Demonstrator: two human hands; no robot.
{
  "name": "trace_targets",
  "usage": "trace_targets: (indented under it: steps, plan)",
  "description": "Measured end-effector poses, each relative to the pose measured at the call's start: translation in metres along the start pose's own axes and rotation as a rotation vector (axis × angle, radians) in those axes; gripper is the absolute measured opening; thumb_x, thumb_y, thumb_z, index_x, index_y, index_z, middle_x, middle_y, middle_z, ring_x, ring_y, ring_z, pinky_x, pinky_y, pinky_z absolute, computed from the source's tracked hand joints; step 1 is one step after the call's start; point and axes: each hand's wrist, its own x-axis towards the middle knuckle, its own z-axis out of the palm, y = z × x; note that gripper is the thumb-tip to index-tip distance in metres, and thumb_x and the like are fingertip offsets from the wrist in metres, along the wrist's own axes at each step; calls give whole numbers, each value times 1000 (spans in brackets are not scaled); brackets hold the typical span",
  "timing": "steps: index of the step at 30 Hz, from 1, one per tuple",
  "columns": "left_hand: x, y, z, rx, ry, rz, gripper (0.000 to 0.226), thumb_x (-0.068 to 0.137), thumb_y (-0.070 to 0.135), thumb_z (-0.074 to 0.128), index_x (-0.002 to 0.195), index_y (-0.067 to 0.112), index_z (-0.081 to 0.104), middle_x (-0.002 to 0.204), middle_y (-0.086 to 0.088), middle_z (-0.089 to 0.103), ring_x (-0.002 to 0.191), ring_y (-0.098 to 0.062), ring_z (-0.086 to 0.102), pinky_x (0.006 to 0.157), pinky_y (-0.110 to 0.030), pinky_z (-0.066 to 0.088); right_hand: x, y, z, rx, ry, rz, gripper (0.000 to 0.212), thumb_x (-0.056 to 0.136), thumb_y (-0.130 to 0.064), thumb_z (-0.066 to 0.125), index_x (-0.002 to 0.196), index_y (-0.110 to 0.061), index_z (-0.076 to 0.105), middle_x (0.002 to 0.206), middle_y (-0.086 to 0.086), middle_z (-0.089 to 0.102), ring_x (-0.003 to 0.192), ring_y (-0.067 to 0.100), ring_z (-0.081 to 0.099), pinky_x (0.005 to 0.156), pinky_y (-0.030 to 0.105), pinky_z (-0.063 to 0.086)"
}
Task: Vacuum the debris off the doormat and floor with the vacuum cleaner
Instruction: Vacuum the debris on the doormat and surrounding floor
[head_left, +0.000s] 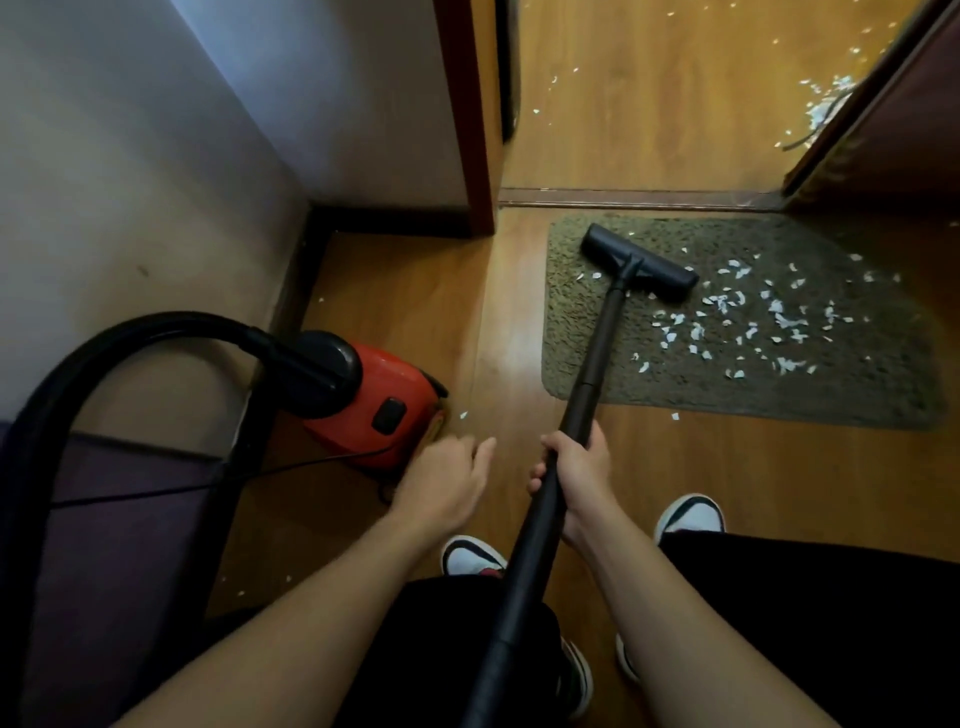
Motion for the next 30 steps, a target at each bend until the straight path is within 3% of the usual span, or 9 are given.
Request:
trace_targets:
  steps: [2,4,6,8,10,12,17,21,30]
  plan:
    - [19,-26,-7,268,135,195,34,102,39,37,100,16,62,100,-4,62,95,-23,57,83,-40,50,0,1,2,3,4,-8,48,95,2,53,136,-22,47,78,10,50,41,14,49,37,24,41]
    - [34,-41,-16,391,163,246,31,101,37,38,110,17,60,105,-1,59,95,-18,53,82,-35,50,0,1,3,1,6,-5,51,95,2,53,138,-24,46,78,9,51,42,13,49,37,24,42]
    - [49,-55,-19,495,160,183,34,100,39,38,117,17,58,113,-3,58,99,-20,52,83,-36,48,-1,1,4,0,4,-1,55,95,2,54,141,-27,44,79,9,51,43,12,49,37,25,42]
    - [62,-75,-16,572,82,71,44,100,44,36,129,15,53,130,-7,52,116,-25,50,93,-40,46,-3,0,4,-3,-5,-6,58,96,2,54,144,-29,42,83,10,53,45,12,50,37,25,43]
    - [67,-95,-8,568,-31,-16,58,101,49,32,146,13,39,152,-7,36,139,-26,35,108,-42,37,-4,-1,4,-6,-15,-12,57,96,2,54,142,-30,43,84,10,52,47,13,50,37,25,43]
    - [67,-114,-1,548,-116,-58,68,101,54,26,155,12,22,163,-5,16,150,-23,16,116,-42,27,-4,0,6,-12,-15,-17,55,96,3,54,140,-29,44,81,10,51,47,13,49,37,25,42]
    - [60,-138,13,600,-167,-36,82,97,65,15,158,10,7,165,-3,-8,152,-19,0,121,-42,19,-5,5,9,-14,-9,-20,46,96,2,54,133,-25,47,77,9,48,46,13,48,36,24,41]
    - [57,-143,18,717,-113,35,89,94,70,10,157,8,-1,164,-5,-13,152,-18,-6,123,-43,11,-1,8,9,-16,-13,-18,44,95,3,54,133,-17,49,72,7,46,42,13,46,37,23,40]
    - [64,-147,35,690,-125,6,105,87,77,22,155,3,-5,162,-9,-22,151,-22,-12,123,-42,12,2,10,8,-21,-20,-10,40,94,3,55,130,-14,51,69,6,45,40,13,45,36,22,39]
